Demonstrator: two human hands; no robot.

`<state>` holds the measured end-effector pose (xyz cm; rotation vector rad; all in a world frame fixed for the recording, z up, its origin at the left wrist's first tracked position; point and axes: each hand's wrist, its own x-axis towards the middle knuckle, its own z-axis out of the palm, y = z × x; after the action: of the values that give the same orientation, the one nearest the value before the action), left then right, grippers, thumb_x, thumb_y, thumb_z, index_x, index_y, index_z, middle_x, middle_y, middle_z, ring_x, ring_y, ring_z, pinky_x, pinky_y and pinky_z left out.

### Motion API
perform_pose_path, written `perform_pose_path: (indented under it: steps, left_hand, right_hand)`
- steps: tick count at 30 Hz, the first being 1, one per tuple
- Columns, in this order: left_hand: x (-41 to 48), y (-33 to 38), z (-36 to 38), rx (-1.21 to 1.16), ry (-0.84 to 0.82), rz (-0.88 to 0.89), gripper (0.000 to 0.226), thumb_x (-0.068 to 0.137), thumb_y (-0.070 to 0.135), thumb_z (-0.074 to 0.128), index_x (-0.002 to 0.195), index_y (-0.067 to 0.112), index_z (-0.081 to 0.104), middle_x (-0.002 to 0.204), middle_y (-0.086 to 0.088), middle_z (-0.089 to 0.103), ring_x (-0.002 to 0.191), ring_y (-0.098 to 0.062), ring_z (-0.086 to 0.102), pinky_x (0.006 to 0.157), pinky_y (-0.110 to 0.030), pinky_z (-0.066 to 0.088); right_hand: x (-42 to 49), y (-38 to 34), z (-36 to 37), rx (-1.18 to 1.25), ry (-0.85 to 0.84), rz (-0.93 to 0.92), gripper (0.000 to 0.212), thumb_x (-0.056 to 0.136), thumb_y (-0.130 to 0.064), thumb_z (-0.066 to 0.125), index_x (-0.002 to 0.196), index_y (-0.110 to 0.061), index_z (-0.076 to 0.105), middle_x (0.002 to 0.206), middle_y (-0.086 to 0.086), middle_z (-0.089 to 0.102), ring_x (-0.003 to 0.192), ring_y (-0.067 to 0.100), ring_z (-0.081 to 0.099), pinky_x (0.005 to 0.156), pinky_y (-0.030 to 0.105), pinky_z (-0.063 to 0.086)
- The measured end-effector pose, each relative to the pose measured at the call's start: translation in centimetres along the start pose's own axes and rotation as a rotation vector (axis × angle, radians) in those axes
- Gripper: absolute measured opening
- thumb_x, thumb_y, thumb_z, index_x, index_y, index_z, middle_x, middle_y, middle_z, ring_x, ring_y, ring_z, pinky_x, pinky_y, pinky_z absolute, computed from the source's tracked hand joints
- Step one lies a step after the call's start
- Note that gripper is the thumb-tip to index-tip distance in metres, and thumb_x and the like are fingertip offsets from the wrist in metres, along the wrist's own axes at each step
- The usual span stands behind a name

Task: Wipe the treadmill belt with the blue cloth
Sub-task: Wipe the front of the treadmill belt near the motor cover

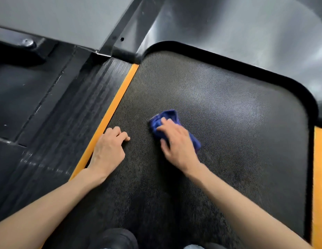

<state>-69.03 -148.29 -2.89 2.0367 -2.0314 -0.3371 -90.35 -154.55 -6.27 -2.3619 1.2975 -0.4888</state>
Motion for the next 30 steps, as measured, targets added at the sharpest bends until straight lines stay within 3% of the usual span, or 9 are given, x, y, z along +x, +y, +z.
perform_pose_path:
  steps: [4,8,11,15,19,21,24,27,30]
  left_hand:
    - [0.5,0.2,0.0,-0.02,0.002,-0.014,0.025,0.07,-0.015,0.054,0.082,0.005,0.064,0.076,-0.007,0.052,0.069,-0.026,0.047,0.057,-0.043,0.045]
    - [0.1,0.0,0.2,-0.018,0.006,-0.006,0.028,0.069,-0.016,0.053,0.083,0.005,0.063,0.076,-0.007,0.051,0.069,-0.025,0.046,0.058,-0.046,0.046]
    - [0.1,-0.2,0.4,-0.014,0.016,0.012,0.029,0.069,-0.014,0.05,0.085,0.006,0.063,0.076,-0.006,0.05,0.069,-0.026,0.046,0.059,-0.047,0.046]
    - [0.3,-0.3,0.6,-0.012,0.029,0.003,0.026,0.07,-0.009,0.046,0.083,0.007,0.063,0.075,-0.005,0.05,0.07,-0.025,0.046,0.059,-0.045,0.046]
    - [0.3,-0.2,1.1,0.025,0.043,-0.01,0.026,0.065,-0.001,0.04,0.079,0.01,0.06,0.075,-0.003,0.05,0.07,-0.027,0.047,0.057,-0.042,0.042]
    - [0.3,-0.4,1.1,0.019,0.039,-0.003,0.026,0.067,-0.002,0.04,0.08,0.009,0.06,0.076,-0.004,0.05,0.07,-0.026,0.046,0.058,-0.042,0.042]
    - [0.1,-0.5,1.0,0.004,0.035,0.008,0.026,0.07,-0.009,0.047,0.083,0.008,0.061,0.077,-0.004,0.049,0.071,-0.024,0.044,0.061,-0.042,0.043]
    - [0.1,-0.4,1.1,0.01,0.052,0.008,0.024,0.07,-0.008,0.045,0.081,0.008,0.06,0.076,-0.004,0.048,0.071,-0.025,0.044,0.06,-0.044,0.044]
    - [0.5,-0.6,1.2,-0.01,0.063,-0.001,0.026,0.07,-0.014,0.051,0.077,0.009,0.059,0.073,-0.003,0.047,0.069,-0.025,0.044,0.059,-0.044,0.043]
  right_hand:
    - [1.3,1.9,-1.3,-0.117,-0.096,-0.257,0.046,0.079,-0.022,0.044,0.124,-0.017,0.057,0.132,0.002,0.057,0.119,0.02,0.051,0.103,0.033,0.03]
    - [6.0,7.6,-3.3,-0.023,0.086,0.248,0.05,0.084,-0.004,0.045,0.134,-0.012,0.047,0.15,0.009,0.034,0.141,0.028,0.024,0.116,0.04,0.01]
    - [6.8,6.9,-2.8,0.006,0.159,0.379,0.045,0.087,-0.007,0.05,0.132,-0.008,0.047,0.149,0.014,0.034,0.14,0.029,0.026,0.116,0.036,0.01]
    - [1.8,0.1,0.1,-0.002,0.074,0.017,0.041,0.079,-0.007,0.04,0.114,0.002,0.059,0.124,0.025,0.056,0.114,0.041,0.054,0.101,0.044,0.038]
    - [-2.9,-1.3,1.0,-0.047,-0.253,-0.393,0.045,0.084,-0.011,0.046,0.128,-0.014,0.054,0.141,0.008,0.047,0.131,0.025,0.043,0.112,0.035,0.027]
    - [-0.7,1.3,0.0,-0.1,-0.231,-0.435,0.047,0.083,-0.011,0.041,0.127,-0.011,0.056,0.139,0.01,0.05,0.13,0.026,0.043,0.112,0.031,0.02]
    - [4.0,6.1,-2.6,-0.147,0.016,-0.069,0.051,0.081,-0.006,0.033,0.126,-0.005,0.055,0.134,0.017,0.051,0.125,0.036,0.046,0.11,0.038,0.023]
    - [6.1,8.3,-3.5,-0.144,0.177,0.375,0.054,0.086,0.0,0.037,0.138,-0.01,0.044,0.147,0.014,0.036,0.137,0.033,0.032,0.115,0.04,0.019]
    - [4.7,3.4,-0.7,-0.155,0.211,0.314,0.056,0.078,-0.004,0.037,0.133,-0.005,0.048,0.14,0.018,0.044,0.127,0.035,0.042,0.108,0.045,0.032]
